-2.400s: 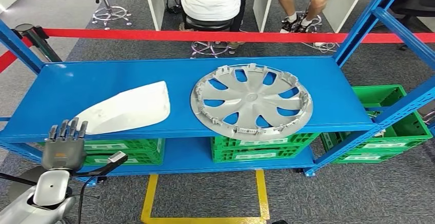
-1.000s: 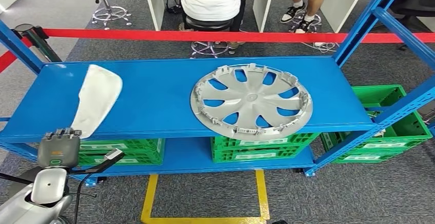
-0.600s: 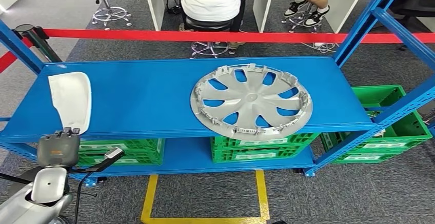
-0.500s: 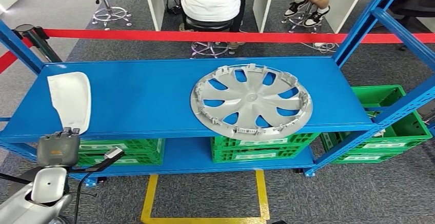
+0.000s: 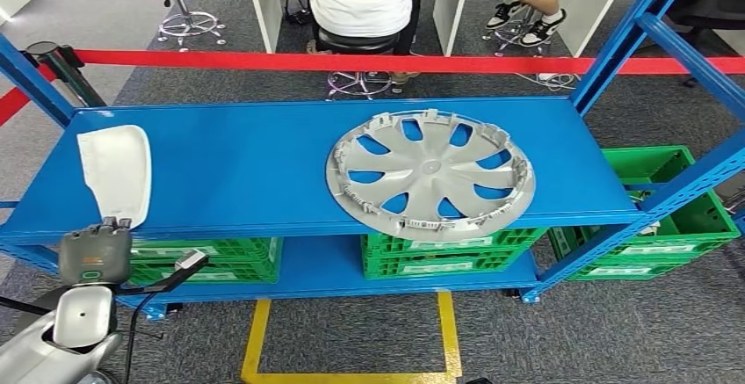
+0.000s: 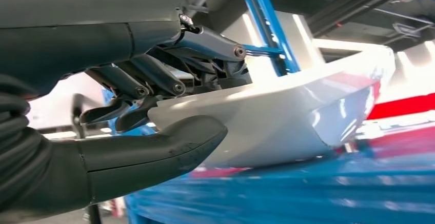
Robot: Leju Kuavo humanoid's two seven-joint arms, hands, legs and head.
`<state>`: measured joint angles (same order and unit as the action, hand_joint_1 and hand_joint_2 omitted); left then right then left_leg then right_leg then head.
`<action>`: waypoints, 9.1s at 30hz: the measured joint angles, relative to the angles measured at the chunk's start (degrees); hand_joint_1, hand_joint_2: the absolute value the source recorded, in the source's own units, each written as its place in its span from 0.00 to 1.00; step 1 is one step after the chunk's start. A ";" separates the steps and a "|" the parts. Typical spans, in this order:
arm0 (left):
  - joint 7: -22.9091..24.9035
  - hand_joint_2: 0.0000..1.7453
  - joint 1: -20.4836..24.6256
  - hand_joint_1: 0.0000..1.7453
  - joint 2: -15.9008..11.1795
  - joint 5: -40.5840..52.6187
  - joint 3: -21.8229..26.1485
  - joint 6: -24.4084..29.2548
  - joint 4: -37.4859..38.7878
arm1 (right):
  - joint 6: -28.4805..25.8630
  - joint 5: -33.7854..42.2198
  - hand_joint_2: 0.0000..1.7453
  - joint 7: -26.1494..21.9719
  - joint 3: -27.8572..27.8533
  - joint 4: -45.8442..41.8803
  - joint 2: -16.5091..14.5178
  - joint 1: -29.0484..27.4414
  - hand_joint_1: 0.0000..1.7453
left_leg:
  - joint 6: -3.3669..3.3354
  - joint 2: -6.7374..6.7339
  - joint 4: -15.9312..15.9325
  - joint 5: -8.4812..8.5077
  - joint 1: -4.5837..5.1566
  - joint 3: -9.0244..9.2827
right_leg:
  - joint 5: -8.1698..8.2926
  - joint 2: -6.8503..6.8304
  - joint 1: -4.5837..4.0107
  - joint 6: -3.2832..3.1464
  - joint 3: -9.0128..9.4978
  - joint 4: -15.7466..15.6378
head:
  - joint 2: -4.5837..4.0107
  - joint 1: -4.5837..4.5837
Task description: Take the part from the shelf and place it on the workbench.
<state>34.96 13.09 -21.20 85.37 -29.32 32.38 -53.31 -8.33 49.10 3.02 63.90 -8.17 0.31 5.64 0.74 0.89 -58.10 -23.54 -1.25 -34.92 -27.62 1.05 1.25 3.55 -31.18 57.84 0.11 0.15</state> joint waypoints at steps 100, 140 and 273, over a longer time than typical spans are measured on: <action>3.66 1.00 19.76 1.00 -10.92 0.01 -30.21 1.11 -4.25 | -0.89 2.81 0.00 -1.32 1.28 0.02 -0.42 0.43 0.00 | 2.03 -0.50 -11.45 -5.24 0.35 -2.60 | 4.86 -0.47 -0.35 -3.08 -5.57 1.32 | 0.00 -0.08; 3.66 1.00 4.00 1.00 -21.37 0.02 -16.45 0.66 -13.28 | -2.14 2.72 0.00 -3.33 2.23 0.02 -1.17 -0.21 0.00 | -0.44 -0.89 2.40 -3.08 0.66 5.41 | 5.12 -0.62 -0.88 -1.35 -8.20 2.12 | 0.00 0.05; -31.75 1.00 -13.52 1.00 -7.48 -2.58 26.10 -4.20 -29.30 | -5.55 4.23 0.00 -4.13 7.00 0.24 -2.44 -0.03 0.00 | -0.14 5.67 1.00 1.10 0.79 -0.24 | 0.43 3.72 -1.11 -2.18 -1.00 1.50 | 0.00 0.17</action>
<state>3.21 -0.43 -28.68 82.79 -3.22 28.18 -82.61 -13.87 53.33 -1.11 70.90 -7.93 -2.13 5.61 0.61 6.56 -57.10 -22.44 -0.47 -35.16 -27.20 4.77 0.14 1.37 -32.19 59.34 0.11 0.33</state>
